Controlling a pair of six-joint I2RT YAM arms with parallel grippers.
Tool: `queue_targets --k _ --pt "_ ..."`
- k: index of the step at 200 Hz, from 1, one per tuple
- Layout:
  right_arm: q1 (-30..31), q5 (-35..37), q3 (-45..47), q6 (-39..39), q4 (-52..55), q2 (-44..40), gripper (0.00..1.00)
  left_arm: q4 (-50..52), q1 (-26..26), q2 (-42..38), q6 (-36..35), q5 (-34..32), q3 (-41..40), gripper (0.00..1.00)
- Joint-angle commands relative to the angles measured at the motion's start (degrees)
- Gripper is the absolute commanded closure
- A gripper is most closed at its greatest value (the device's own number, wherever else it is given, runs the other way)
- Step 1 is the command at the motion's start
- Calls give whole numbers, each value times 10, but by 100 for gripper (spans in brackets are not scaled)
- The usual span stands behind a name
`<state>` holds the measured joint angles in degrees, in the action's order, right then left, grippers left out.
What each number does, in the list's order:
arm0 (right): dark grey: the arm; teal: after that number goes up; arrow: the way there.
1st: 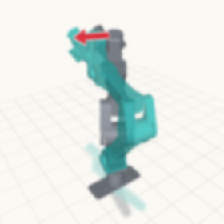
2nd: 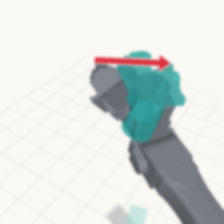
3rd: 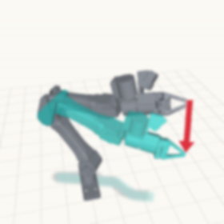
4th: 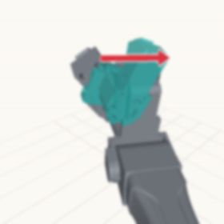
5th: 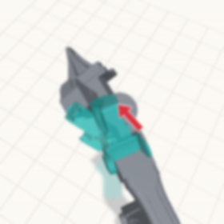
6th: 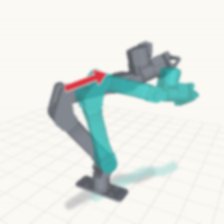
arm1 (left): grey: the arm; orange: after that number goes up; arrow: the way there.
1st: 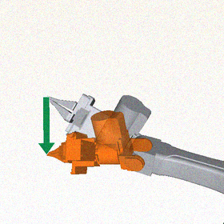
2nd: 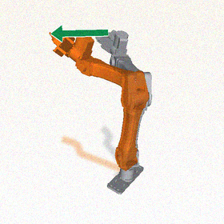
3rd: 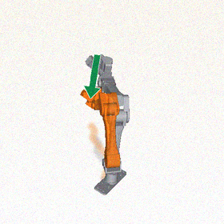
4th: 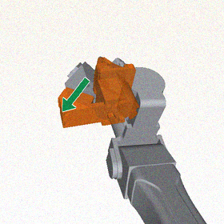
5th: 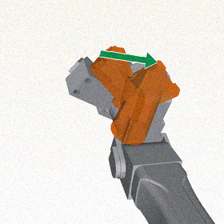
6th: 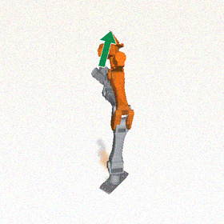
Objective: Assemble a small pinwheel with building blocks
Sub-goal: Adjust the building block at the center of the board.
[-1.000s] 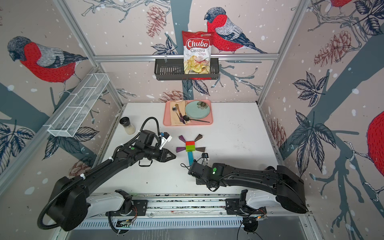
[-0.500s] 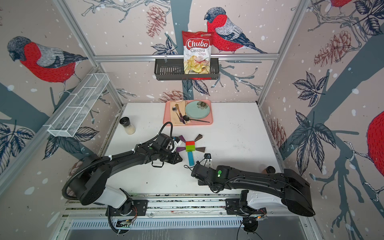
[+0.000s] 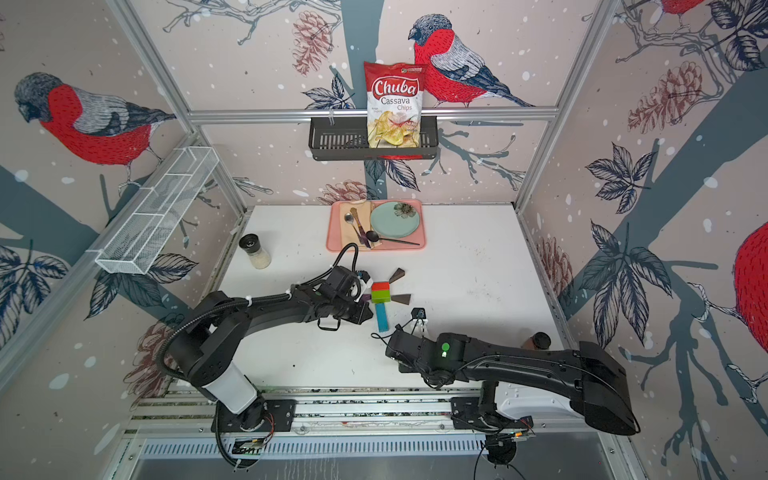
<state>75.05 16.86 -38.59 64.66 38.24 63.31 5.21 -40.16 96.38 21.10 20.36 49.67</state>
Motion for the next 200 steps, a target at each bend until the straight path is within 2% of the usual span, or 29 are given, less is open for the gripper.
queue_targets --k 1,200 --pt "3 18 -2 17 18 -5 82 -13 -1 12 2 -14 9 87" --pt "12 21 -18 28 43 -2 82 -22 -1 55 -7 -30 37 88"
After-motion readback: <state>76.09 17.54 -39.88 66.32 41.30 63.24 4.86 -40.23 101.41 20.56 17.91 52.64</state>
